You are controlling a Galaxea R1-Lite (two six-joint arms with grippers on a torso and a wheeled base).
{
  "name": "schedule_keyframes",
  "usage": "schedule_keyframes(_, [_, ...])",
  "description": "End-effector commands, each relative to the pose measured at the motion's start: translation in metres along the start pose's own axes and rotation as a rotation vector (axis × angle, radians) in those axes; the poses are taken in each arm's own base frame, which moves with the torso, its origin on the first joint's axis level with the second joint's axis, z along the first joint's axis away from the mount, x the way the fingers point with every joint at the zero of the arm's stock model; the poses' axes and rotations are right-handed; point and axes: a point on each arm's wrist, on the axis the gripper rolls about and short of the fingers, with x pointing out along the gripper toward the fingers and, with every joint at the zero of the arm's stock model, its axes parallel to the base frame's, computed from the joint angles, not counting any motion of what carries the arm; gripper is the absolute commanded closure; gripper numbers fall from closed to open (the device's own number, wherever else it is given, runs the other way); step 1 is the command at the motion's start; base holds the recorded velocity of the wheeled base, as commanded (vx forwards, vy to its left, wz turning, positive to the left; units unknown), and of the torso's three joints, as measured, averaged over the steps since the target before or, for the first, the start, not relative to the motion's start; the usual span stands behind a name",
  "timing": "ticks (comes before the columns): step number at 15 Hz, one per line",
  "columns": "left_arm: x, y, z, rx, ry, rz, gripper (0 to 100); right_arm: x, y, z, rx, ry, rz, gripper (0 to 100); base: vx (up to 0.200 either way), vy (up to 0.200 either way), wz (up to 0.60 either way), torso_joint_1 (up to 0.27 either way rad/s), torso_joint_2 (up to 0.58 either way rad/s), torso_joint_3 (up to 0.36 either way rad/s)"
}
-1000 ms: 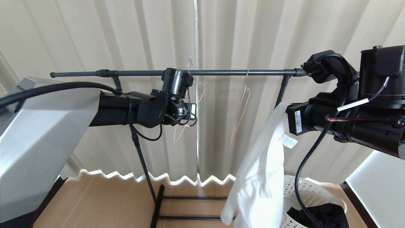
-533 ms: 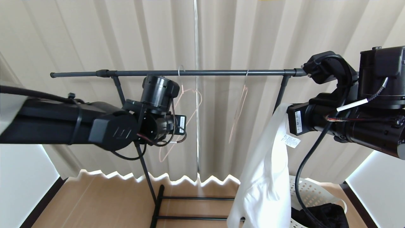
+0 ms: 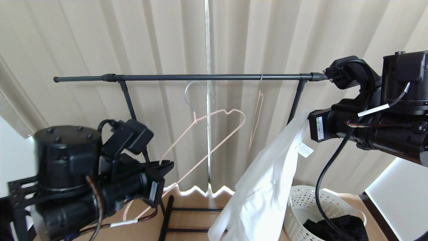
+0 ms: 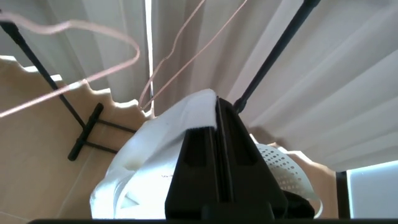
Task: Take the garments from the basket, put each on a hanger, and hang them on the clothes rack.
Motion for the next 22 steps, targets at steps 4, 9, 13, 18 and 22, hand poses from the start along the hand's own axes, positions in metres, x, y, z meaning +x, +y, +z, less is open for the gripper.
schedule_keyframes(4, [-0.037, 0.006, -0.025, 0.076, -0.199, -0.103, 100, 0.003, -0.003, 0.000, -0.002, 0.006, -0.079, 100, 0.000, 0.000, 0.00, 0.000, 0.00, 0.000])
schedule_keyframes(9, [-0.026, 0.001, -0.043, 0.147, -0.180, -0.198, 100, 0.022, 0.002, -0.002, -0.016, 0.035, -0.239, 100, 0.000, 0.000, 0.00, 0.000, 0.00, 0.000])
schedule_keyframes(13, [-0.024, -0.005, -0.056, 0.155, -0.178, -0.238, 100, 0.045, 0.010, -0.003, 0.001, -0.001, -0.299, 100, 0.000, 0.000, 0.00, 0.000, 0.00, 0.000])
schedule_keyframes(18, [-0.013, -0.015, -0.058, 0.140, -0.189, -0.284, 100, 0.047, 0.011, -0.003, 0.008, -0.006, -0.297, 100, 0.000, 0.000, 0.00, 0.000, 0.00, 0.000])
schedule_keyframes(22, [-0.008, -0.020, -0.058, 0.093, -0.180, -0.308, 100, 0.044, 0.021, -0.003, -0.002, -0.011, -0.266, 100, 0.000, 0.000, 0.00, 0.000, 0.00, 0.000])
